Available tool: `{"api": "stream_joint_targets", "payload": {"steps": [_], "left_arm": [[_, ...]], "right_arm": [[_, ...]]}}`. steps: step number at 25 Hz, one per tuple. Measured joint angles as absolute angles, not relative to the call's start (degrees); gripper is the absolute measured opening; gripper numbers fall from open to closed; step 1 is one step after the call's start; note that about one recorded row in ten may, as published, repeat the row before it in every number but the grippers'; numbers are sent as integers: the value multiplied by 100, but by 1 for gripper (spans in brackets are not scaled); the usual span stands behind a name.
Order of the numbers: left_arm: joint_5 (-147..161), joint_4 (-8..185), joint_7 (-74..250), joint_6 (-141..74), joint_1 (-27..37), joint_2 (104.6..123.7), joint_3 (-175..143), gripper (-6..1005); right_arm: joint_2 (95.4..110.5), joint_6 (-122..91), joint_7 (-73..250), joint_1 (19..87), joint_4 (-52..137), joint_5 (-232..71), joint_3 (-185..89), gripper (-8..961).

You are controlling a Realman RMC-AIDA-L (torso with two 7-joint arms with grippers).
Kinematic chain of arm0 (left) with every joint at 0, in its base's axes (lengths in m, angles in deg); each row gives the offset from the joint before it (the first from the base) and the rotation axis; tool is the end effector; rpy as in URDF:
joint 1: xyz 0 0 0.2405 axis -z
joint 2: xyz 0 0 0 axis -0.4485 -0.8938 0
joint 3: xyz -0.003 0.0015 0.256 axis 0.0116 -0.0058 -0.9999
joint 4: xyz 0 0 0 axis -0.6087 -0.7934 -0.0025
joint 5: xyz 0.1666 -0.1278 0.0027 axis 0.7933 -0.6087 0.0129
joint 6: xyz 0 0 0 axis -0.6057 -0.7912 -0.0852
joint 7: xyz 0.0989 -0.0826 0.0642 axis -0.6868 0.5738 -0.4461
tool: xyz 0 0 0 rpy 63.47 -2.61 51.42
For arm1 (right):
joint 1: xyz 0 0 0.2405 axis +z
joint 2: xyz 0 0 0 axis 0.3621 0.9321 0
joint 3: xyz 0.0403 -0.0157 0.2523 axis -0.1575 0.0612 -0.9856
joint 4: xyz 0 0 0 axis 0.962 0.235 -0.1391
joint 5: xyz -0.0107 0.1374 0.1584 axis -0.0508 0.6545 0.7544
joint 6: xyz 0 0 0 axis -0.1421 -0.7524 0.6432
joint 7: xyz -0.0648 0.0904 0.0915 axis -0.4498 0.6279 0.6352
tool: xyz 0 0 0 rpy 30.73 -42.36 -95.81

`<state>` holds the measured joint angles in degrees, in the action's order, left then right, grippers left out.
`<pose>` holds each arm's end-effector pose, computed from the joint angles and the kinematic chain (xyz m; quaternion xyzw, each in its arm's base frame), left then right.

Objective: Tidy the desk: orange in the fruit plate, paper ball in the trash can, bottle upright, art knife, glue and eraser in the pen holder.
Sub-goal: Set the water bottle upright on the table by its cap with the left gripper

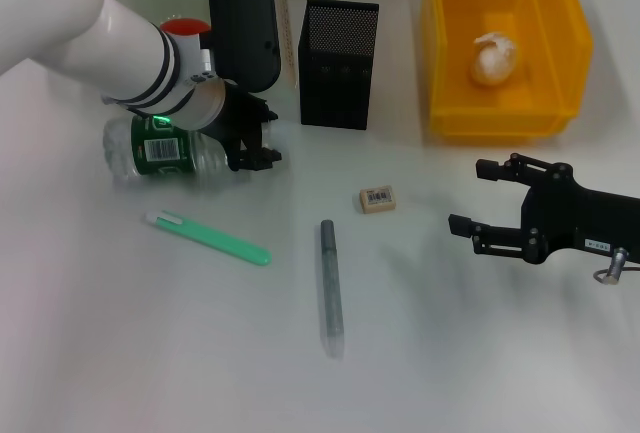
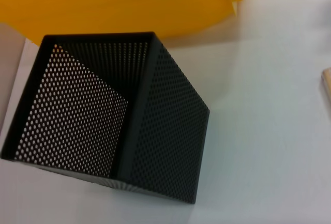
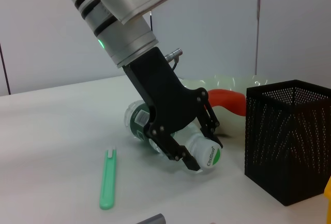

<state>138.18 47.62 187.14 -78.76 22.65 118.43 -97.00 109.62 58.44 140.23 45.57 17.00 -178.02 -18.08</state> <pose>-0.1831 0.4224 -0.0739 -0.9584 0.0772 0.2066 0.1814 0.3100 0.2987 -0.0212 -0.9404 0.1429 0.2175 0.2190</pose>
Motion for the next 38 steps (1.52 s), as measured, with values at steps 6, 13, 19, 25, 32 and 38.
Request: {"api": "stream_joint_targets", "payload": {"steps": [6,13,19,25,32,38], "left_arm": [[13775,4583,18855,-7939,2206,11843,-9724,452],[13527,3954,19131,-8380,1913,11813,-9627,453],[12839,3328,19075,-9207,1558,11775,-8624,453],[12456,3360,18863,-9644,1466,11763,-7807,453],[12013,3402,18524,-10032,1274,11745,-7163,453],[11502,3360,18300,-10177,991,11696,-7025,453]], "right_arm": [[10962,5845,14023,4557,1692,-17802,-1808,824],[10963,5927,14023,4558,1693,-17802,-1807,824],[10963,6028,14023,4586,1692,-17803,-1774,823],[10963,6064,14023,4609,1701,-17803,-1759,823],[10963,6083,14023,4633,1708,-17803,-1746,823],[10962,6198,14023,4661,1699,-17803,-1746,823]]}}
